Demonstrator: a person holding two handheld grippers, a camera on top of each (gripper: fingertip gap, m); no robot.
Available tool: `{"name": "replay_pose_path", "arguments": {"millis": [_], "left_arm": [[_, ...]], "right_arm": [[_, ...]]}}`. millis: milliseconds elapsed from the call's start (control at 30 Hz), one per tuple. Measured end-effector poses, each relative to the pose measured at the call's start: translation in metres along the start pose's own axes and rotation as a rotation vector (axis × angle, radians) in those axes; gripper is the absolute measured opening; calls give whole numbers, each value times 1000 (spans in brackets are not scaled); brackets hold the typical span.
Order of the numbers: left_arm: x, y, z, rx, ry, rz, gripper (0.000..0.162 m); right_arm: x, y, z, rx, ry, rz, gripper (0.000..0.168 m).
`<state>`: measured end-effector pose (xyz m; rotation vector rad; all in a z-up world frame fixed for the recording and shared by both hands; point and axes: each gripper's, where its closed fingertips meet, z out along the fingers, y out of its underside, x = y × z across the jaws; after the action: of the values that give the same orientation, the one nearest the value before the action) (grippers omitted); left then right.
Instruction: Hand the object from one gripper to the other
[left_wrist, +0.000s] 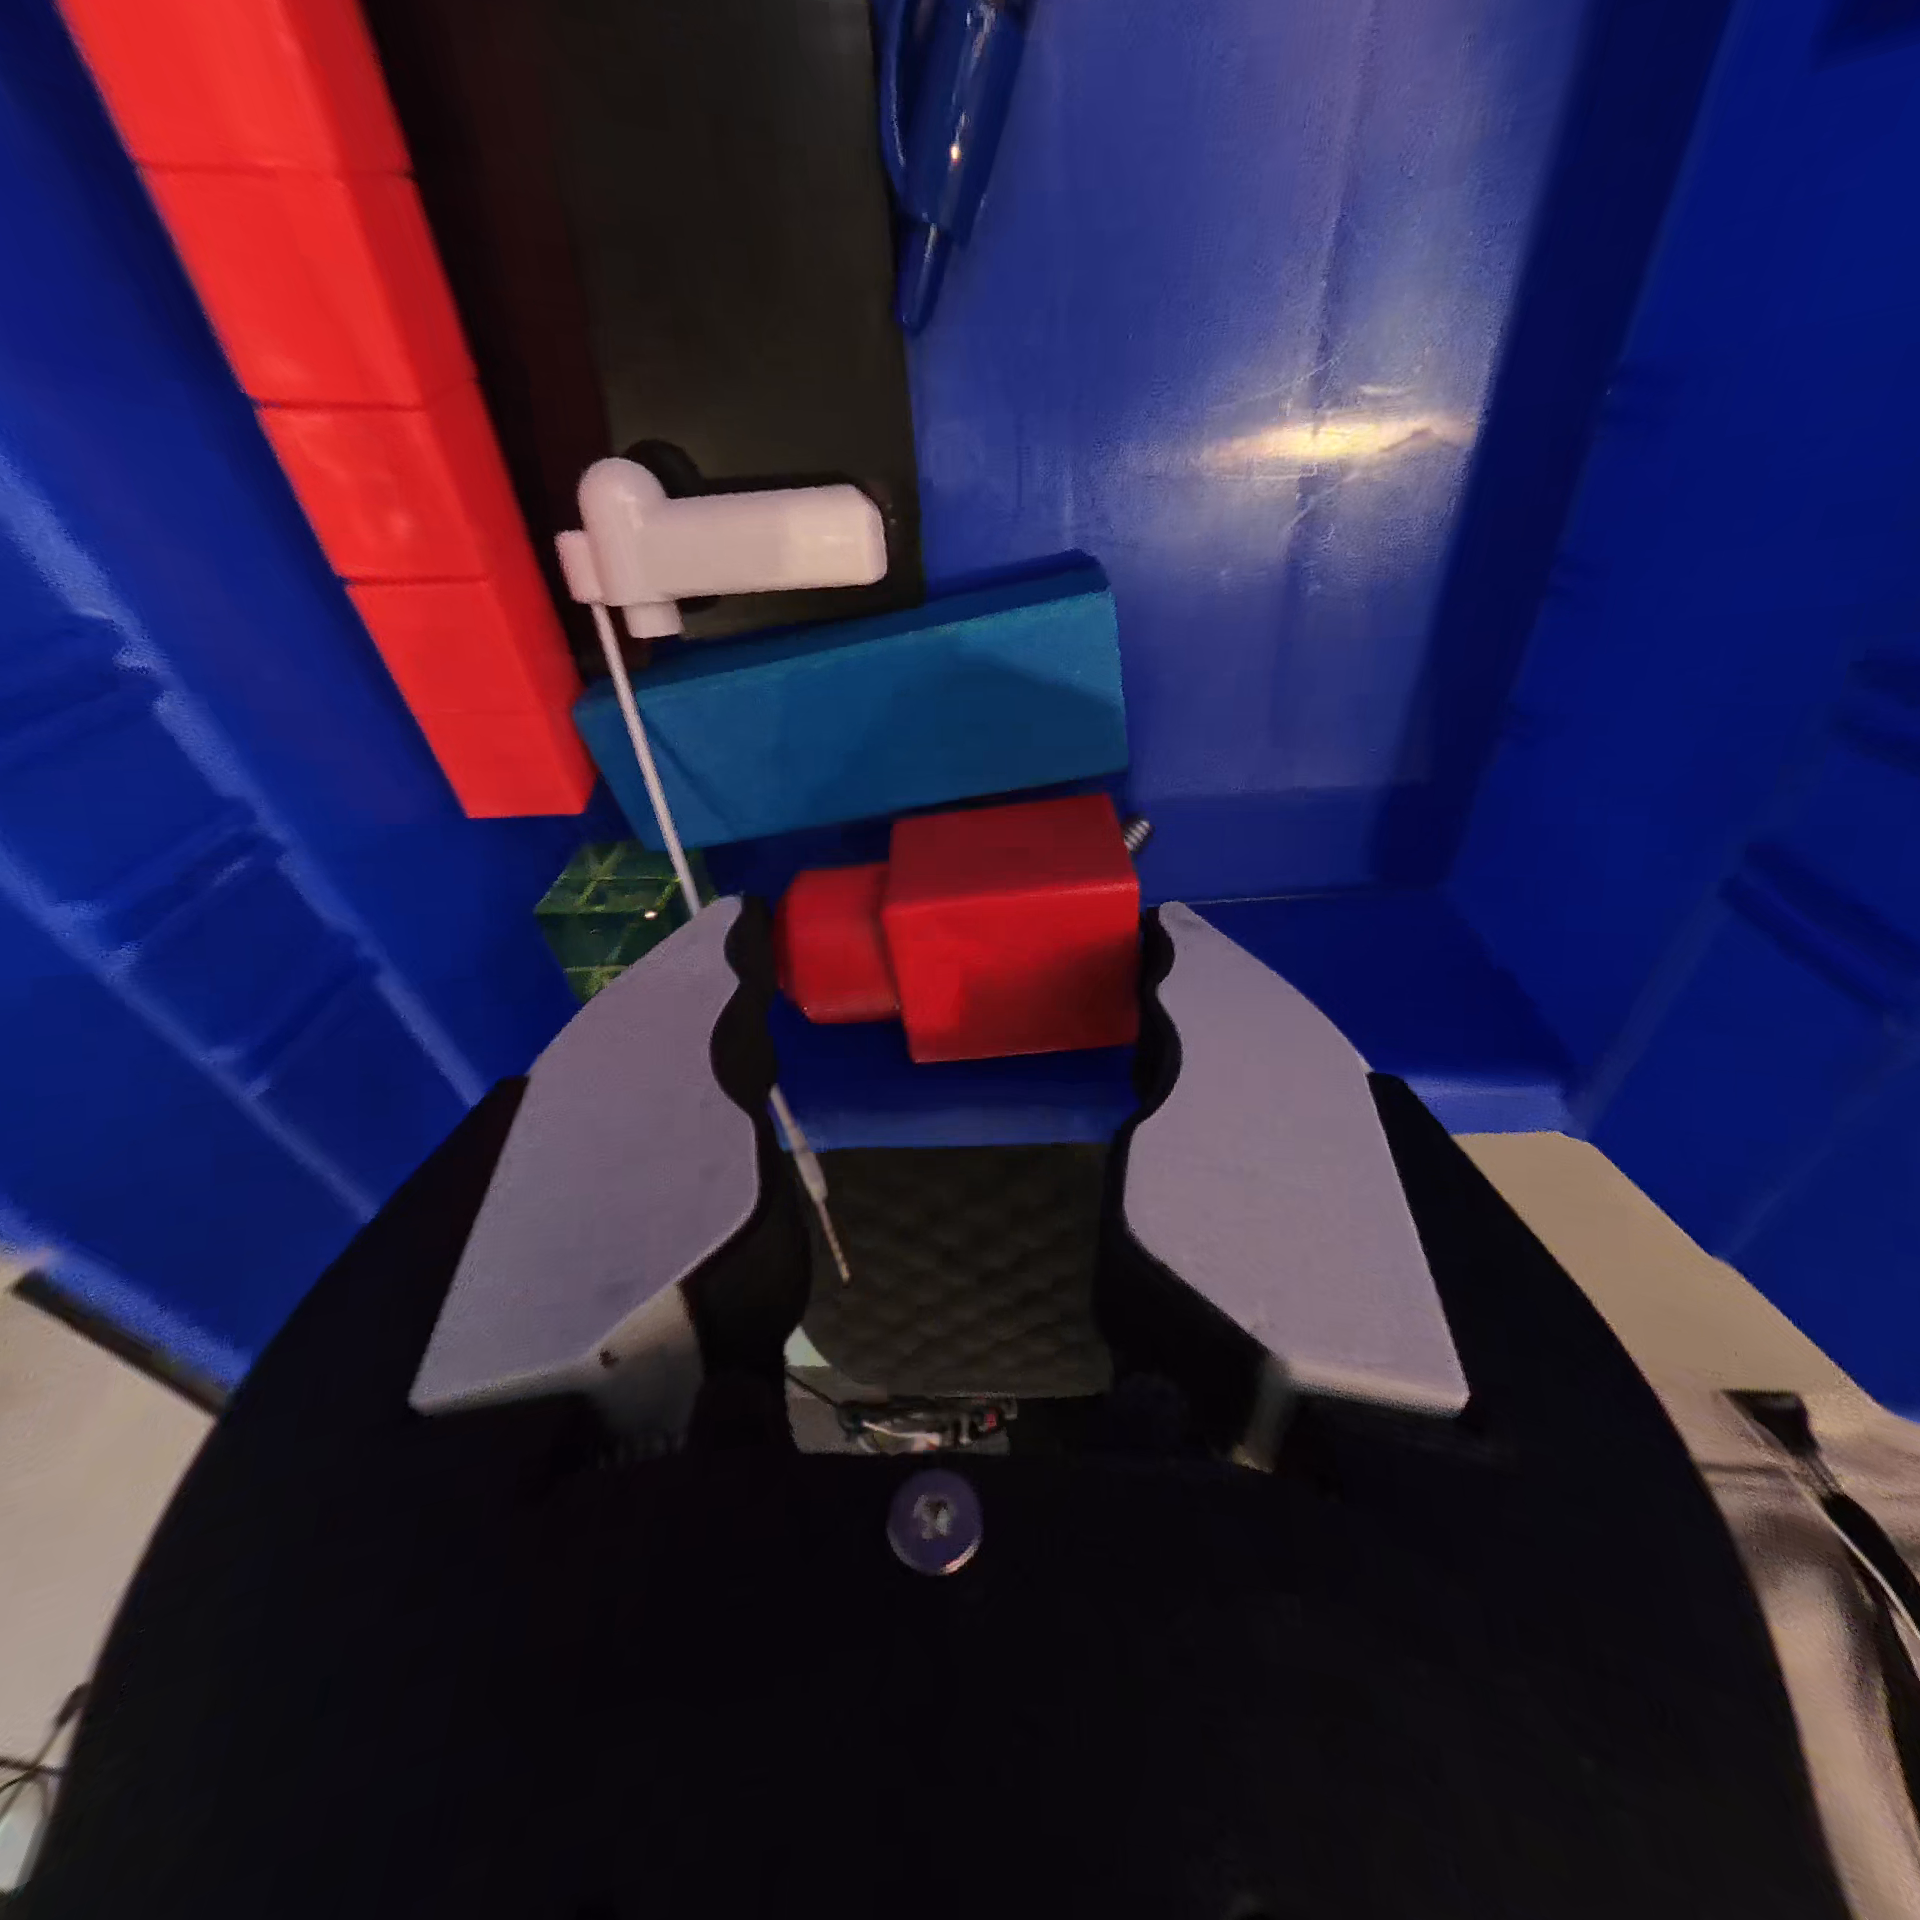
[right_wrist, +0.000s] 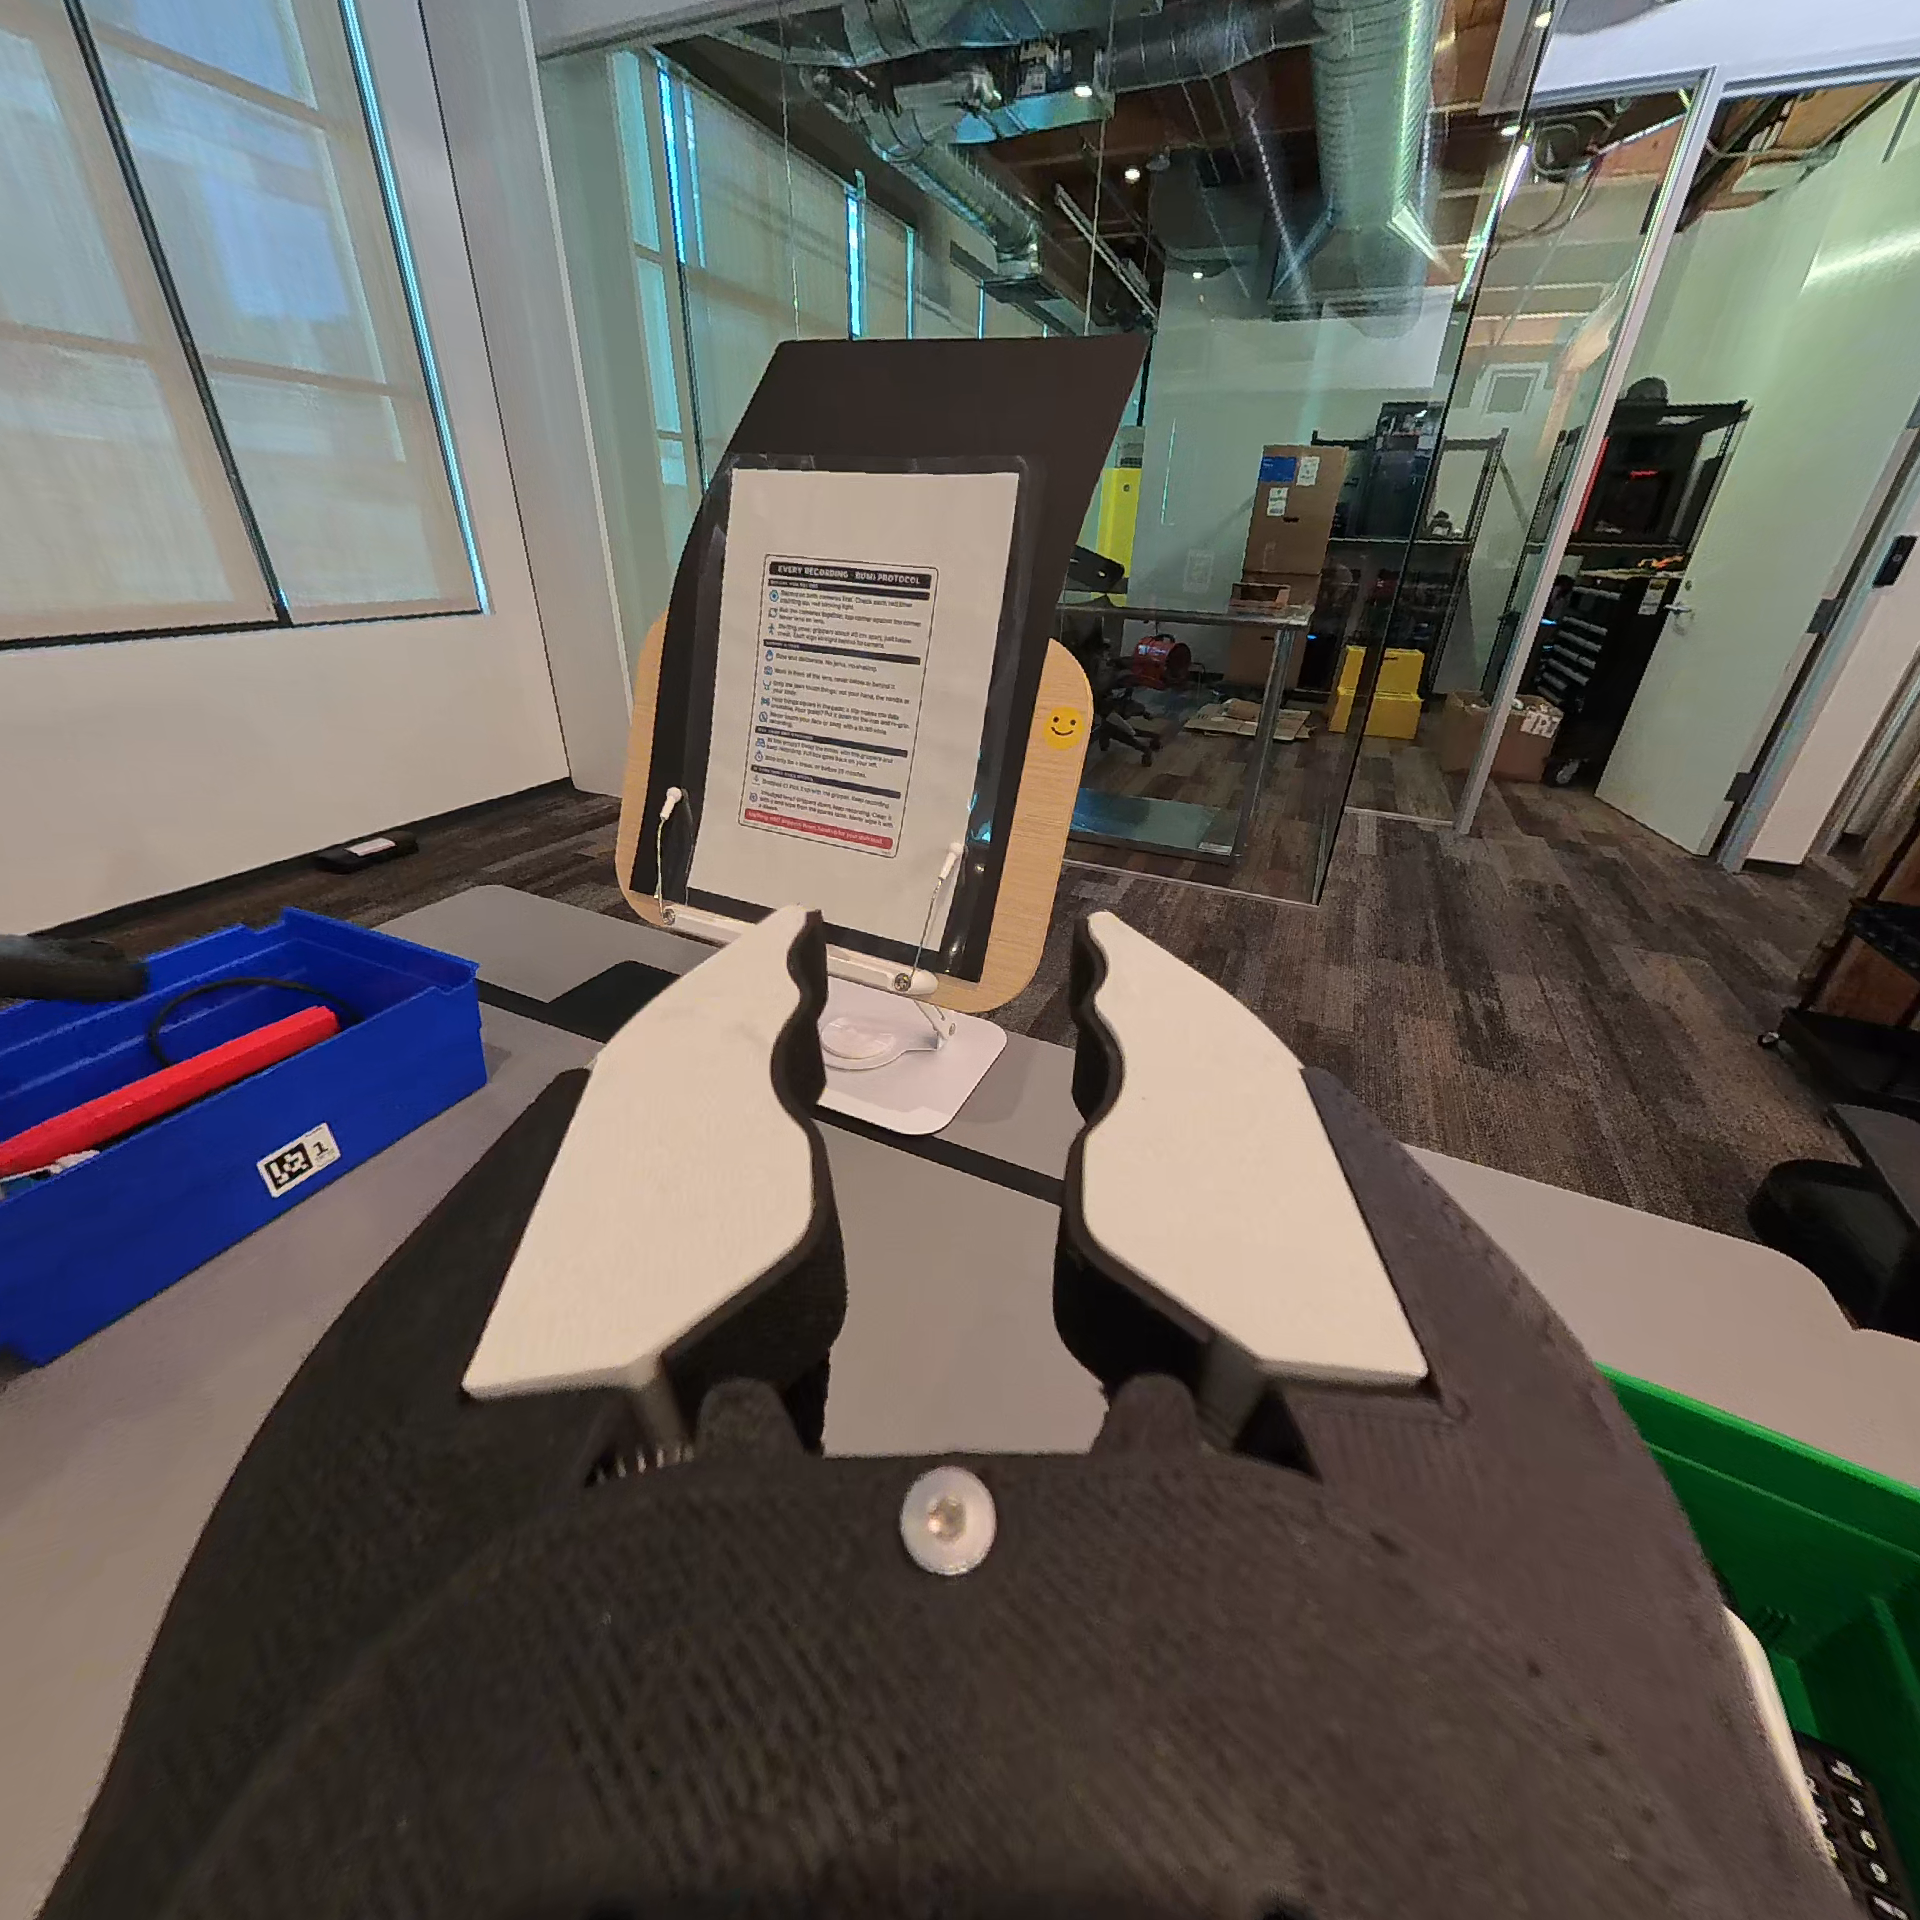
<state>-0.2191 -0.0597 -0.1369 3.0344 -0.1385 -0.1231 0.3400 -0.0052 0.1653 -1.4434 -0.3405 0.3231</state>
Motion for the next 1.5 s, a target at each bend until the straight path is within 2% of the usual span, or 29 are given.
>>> {"name": "replay_pose_path", "arguments": {"millis": [133, 233, 333, 433, 833, 933, 1000, 1133, 1300, 1500], "left_arm": [[-7, -11, -26, 97, -166, 43, 67], [-17, -30, -55, 235, -328, 67, 67], [-26, -49, -83, 385, -479, 121, 67], [-29, -59, -96, 444, -609, 220, 67], [14, -95, -90, 512, -766, 645, 67], [24, -96, -85, 531, -690, 647, 67], [33, -94, -77, 547, -557, 629, 67], [24, -93, -57, 524, -422, 548, 67], [1, -94, -24, 428, -425, 515, 67], [4, -93, -8, 411, -301, 454, 71]], "right_arm": [[-4, -1, 1, 2, -6, -13, 46], [-6, 0, 4, -1, -11, -25, 46], [-7, 4, 8, -18, -14, -36, 46], [-9, 8, 12, -32, -14, -48, 46], [-14, 21, 24, -94, -5, -116, 46], [-15, 23, 26, -107, -3, -130, 46], [-15, 25, 27, -114, 1, -139, 46], [-17, 29, 31, -131, 2, -151, 46], [-18, 35, 35, -160, 10, -177, 46], [-19, 40, 38, -188, 27, -218, 46]]}}
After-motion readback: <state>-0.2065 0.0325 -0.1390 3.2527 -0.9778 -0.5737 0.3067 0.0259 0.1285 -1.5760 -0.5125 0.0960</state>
